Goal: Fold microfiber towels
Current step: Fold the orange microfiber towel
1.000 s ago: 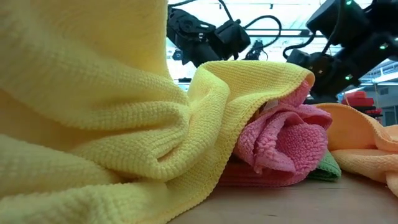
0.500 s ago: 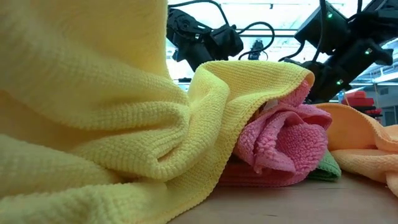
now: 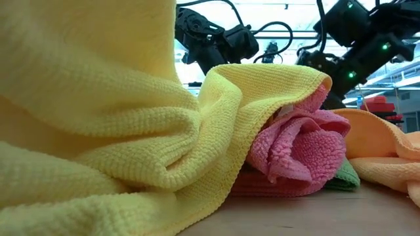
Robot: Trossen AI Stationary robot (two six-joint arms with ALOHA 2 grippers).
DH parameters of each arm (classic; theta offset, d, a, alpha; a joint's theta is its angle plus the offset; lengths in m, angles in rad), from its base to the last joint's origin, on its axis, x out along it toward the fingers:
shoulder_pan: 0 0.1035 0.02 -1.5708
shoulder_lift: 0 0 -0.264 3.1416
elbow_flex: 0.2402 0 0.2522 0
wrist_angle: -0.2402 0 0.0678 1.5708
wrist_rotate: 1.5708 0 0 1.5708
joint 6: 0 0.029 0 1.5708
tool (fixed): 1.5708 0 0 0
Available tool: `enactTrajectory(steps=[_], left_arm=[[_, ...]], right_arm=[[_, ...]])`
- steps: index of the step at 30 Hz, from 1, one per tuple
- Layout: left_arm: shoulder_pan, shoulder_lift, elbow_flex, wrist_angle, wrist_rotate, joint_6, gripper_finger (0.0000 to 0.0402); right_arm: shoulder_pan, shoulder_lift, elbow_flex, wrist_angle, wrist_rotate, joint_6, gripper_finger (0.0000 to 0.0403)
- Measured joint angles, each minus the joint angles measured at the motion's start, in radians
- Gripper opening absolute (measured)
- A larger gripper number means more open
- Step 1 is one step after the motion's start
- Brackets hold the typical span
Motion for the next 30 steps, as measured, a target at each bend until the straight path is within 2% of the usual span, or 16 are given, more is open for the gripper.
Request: enactTrajectory(steps=[6, 13, 17, 25, 30], left_arm=[[0.0, 0.003, 0.0, 0.055, 0.0, -0.078, 0.0194], [0.003, 0.034, -0.001, 0.132, -0.007, -0.082, 0.0197], [0.008, 0.049, 0.0, 0.172, -0.091, -0.057, 0.0193], [0.013, 0.056, 0.0, 0.181, -0.146, -0.057, 0.0171], [0.006, 0.056, 0.0, 0.176, -0.23, -0.092, 0.0158]], right_arm=[[0.0, -0.062, 0.0, -0.012, 0.031, 0.089, 0.0008], [0.003, -0.127, 0.0, -0.019, 0.018, 0.1, 0.0007], [0.012, -0.133, 0.0, -0.027, -0.01, 0.101, 0.0006], [0.031, -0.127, 0.0, -0.069, -0.011, 0.149, 0.0006], [0.029, -0.127, 0.0, -0.082, -0.011, 0.176, 0.0006]])
